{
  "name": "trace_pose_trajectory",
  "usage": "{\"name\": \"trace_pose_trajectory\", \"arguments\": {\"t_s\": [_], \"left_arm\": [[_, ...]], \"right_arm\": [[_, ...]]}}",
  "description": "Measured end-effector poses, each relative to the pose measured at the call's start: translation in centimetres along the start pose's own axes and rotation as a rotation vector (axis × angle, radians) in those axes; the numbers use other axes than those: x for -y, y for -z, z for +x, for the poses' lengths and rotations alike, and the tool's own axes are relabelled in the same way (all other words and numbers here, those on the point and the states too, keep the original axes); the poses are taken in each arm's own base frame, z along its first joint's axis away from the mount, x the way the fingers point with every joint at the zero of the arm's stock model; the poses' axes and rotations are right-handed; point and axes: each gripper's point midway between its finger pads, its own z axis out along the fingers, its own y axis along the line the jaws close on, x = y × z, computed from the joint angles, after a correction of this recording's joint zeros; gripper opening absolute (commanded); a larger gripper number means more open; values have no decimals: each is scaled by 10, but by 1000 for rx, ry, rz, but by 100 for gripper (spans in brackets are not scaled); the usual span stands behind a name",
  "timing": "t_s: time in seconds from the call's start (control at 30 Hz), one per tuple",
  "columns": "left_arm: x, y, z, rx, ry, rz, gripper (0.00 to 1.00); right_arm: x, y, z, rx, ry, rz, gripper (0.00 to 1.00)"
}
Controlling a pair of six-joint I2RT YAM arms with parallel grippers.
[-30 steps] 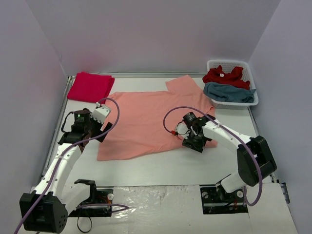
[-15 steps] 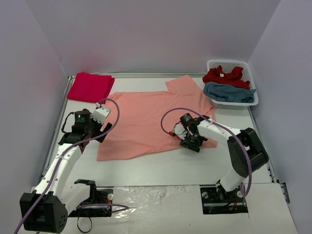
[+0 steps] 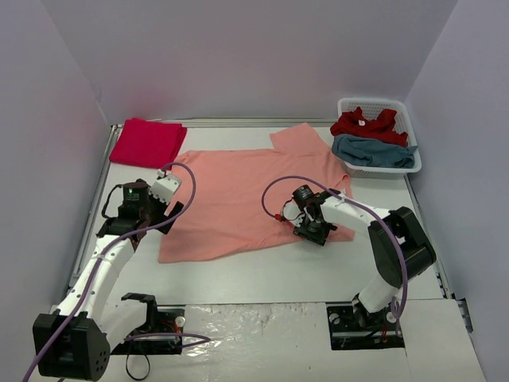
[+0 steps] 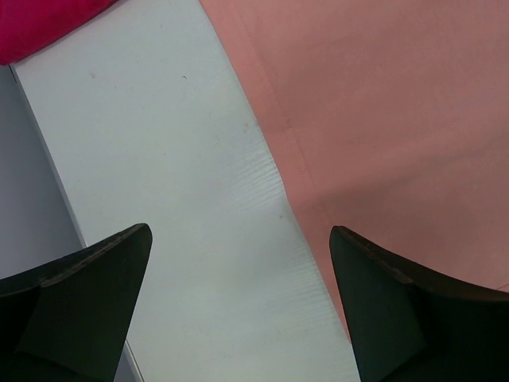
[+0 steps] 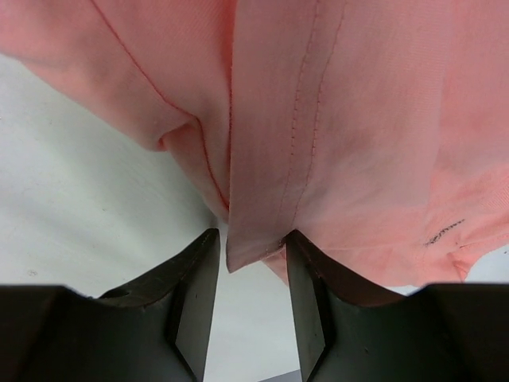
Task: Fold and stack the t-shirts
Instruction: Grap the side of the flattened tshirt closest away from the robot with both arms
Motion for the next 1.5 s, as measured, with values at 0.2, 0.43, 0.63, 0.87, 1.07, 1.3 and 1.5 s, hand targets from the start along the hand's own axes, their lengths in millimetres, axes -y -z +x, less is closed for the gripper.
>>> {"name": "trace_pose_trajectory", "arguments": {"t_s": [0.2,0.43,0.63,0.87,1.07,1.3,1.5], "left_arm": [[0,0,0,0,0,0,94],[3,-1,5,-10,0,6,94],[3,0,6,-12,1,7,94],[3,0,5,-8,1,6,94],[4,1,4,-3,1,9,94],[4,1,4,-1,0,12,95],[11,1,7,-10,-11,51,98]], "right_arm": [[2,0,2,-10,-10,15,35],[5,2,3,-16,-11,29,30],[7,5,1,-14,-15,32,30],[13,10,-3,1,-24,47,27],[17,11,-2,2,-38,51,8],[19,11,0,0,-54,51,0],[24,18,-5,19,-76,70,0]]}}
